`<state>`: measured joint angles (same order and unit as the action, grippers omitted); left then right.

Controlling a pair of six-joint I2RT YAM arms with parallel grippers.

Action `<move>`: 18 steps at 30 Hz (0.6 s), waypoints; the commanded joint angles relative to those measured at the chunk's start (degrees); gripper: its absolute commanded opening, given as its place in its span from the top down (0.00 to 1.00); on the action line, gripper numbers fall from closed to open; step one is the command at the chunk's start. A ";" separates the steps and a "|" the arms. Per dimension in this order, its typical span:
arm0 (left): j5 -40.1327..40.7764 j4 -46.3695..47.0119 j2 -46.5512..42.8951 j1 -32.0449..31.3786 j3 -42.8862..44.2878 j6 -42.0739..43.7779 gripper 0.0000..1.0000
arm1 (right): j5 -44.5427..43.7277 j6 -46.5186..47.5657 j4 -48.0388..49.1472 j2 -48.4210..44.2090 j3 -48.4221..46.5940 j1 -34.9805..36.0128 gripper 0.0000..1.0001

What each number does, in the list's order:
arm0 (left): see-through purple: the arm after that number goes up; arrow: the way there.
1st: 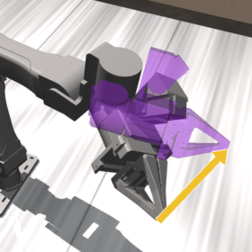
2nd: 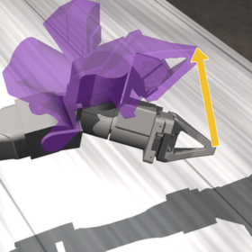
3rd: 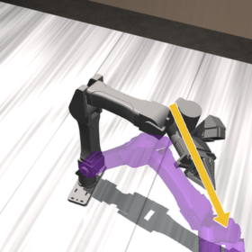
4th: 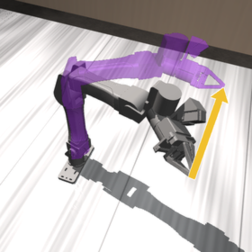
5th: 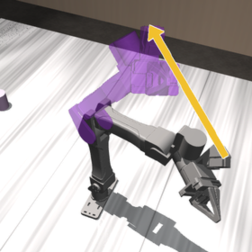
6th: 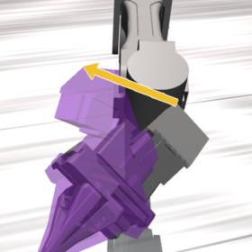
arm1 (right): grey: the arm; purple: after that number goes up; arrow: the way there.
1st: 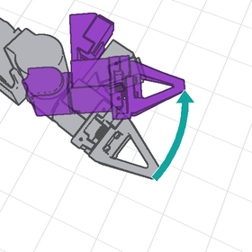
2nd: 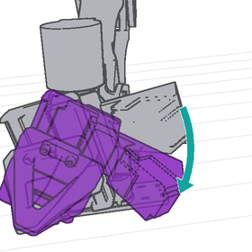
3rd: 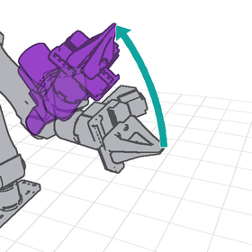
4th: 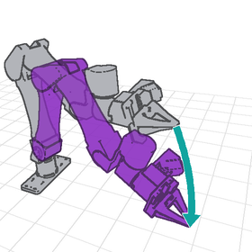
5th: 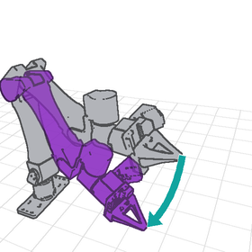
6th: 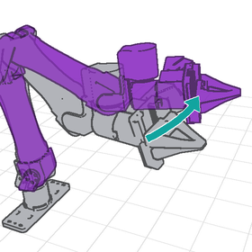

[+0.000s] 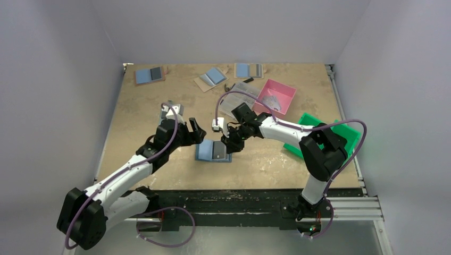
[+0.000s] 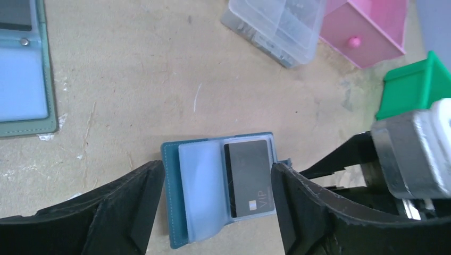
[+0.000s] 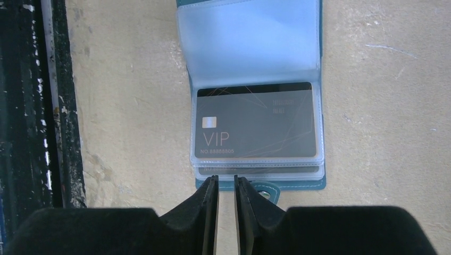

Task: Take the credit cards out of the card holder
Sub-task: Remove the credit card from the card holder.

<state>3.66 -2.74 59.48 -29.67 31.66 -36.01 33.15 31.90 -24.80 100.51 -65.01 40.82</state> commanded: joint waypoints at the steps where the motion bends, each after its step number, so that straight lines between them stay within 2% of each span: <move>1: -2.39 4.37 -3.89 0.23 -2.91 -2.77 0.22 | 2.95 -2.60 1.45 0.07 -1.12 -0.06 0.76; 3: -7.75 8.39 -4.34 0.23 -4.13 -4.06 0.24 | 3.44 -3.88 1.86 0.42 -1.15 -0.04 0.76; 7: -16.96 21.47 -3.64 0.24 -8.78 -9.03 0.39 | 4.87 -7.90 3.16 1.36 -1.41 -0.34 0.79; 13: -19.53 32.73 1.51 0.23 -14.23 -14.79 0.53 | 7.02 -13.30 5.09 2.49 -1.37 -1.75 0.85; 15: -19.61 33.87 4.59 0.23 -14.24 -15.32 0.59 | 7.48 -14.47 5.74 2.79 -1.26 -2.18 0.86; 18: -20.36 36.46 10.06 0.23 -13.68 -16.09 0.64 | 7.56 -15.50 6.44 3.52 -1.14 -2.38 0.87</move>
<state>-14.06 24.47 64.62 -29.65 17.76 -49.15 38.61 19.88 -21.10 103.24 -65.01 38.89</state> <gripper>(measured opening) 0.383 0.139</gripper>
